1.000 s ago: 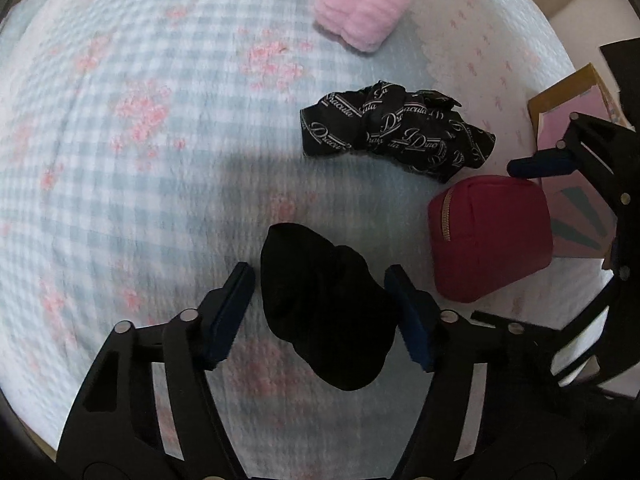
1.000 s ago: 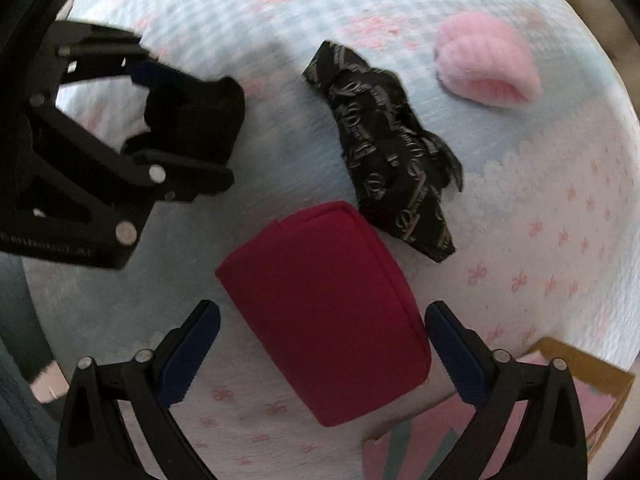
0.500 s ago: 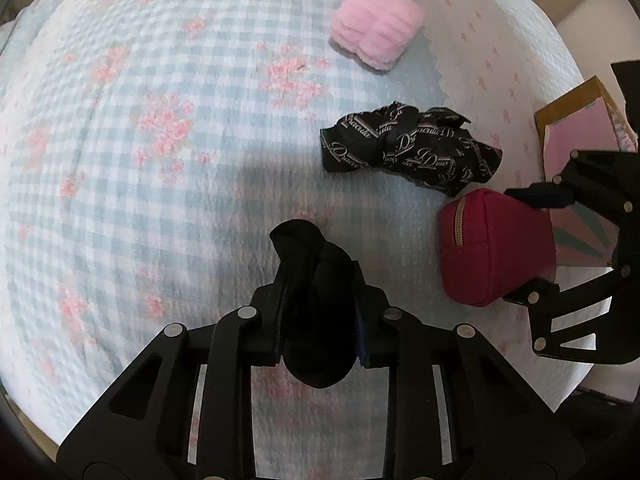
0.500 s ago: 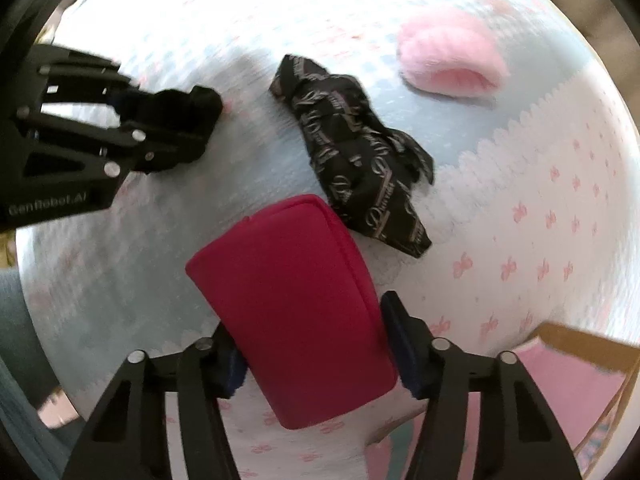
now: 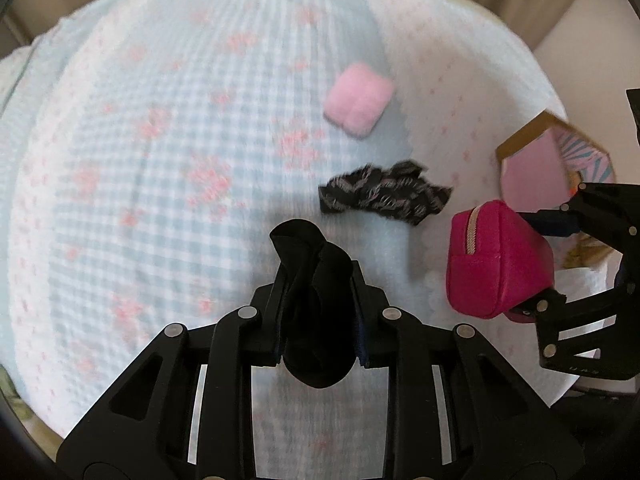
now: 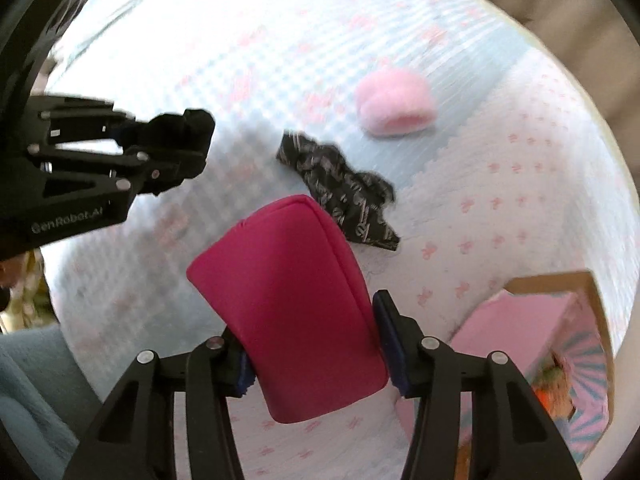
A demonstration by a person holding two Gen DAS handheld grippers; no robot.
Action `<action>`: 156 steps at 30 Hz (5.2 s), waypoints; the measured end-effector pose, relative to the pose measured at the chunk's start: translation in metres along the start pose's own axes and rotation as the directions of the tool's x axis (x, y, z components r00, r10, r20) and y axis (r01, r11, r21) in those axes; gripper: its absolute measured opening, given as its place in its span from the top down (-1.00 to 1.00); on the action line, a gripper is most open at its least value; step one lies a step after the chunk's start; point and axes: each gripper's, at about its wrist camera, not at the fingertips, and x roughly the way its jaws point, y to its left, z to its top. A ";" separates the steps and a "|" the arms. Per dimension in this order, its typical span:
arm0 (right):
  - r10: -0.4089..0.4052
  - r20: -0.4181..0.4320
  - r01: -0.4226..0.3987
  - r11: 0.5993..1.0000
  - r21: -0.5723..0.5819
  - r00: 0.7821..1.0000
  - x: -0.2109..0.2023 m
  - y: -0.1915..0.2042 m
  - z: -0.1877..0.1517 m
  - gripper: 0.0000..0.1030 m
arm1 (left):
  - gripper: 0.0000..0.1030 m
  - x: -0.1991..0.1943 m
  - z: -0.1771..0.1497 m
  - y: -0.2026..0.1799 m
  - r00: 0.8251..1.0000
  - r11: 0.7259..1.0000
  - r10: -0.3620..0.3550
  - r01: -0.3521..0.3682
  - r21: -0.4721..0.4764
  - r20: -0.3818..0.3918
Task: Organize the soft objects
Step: 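Grasp the black sock with the left tool while the right tool grasps the pink pouch, then carry the black sock and pink pouch into the box and release both, then lift both tools out of the box and move back to the remaining items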
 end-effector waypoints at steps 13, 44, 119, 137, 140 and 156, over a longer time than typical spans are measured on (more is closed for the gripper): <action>-0.100 0.217 0.020 0.939 0.345 0.971 -0.165 0.018 -0.017 0.08 | 0.56 -0.147 0.026 -0.036 0.978 0.995 -0.051 0.032 0.094 0.201; -0.199 0.272 -0.064 0.687 0.724 0.942 -0.238 -0.190 -0.193 0.08 | 0.56 -0.112 0.065 -0.294 0.970 0.973 -0.164 0.129 0.190 0.181; -0.359 0.405 -0.007 0.742 0.671 0.841 -0.326 -0.075 -0.166 -1.00 | -0.84 -0.248 0.022 -0.170 0.929 0.997 0.059 -0.076 0.032 0.366; -0.306 0.392 -0.093 0.674 0.733 0.867 -0.231 0.012 -0.067 -1.00 | -0.84 -0.174 0.102 -0.044 0.974 0.956 -0.097 0.034 0.291 0.203; -0.295 0.377 -0.119 0.629 0.768 0.878 -0.194 0.017 -0.050 -1.00 | -0.84 -0.139 0.117 -0.031 0.981 0.939 -0.121 0.063 0.338 0.152; -0.281 0.345 -0.230 0.371 0.900 0.896 0.017 0.007 0.007 -0.88 | -0.84 0.078 0.163 -0.036 0.980 0.893 -0.195 0.198 0.404 -0.049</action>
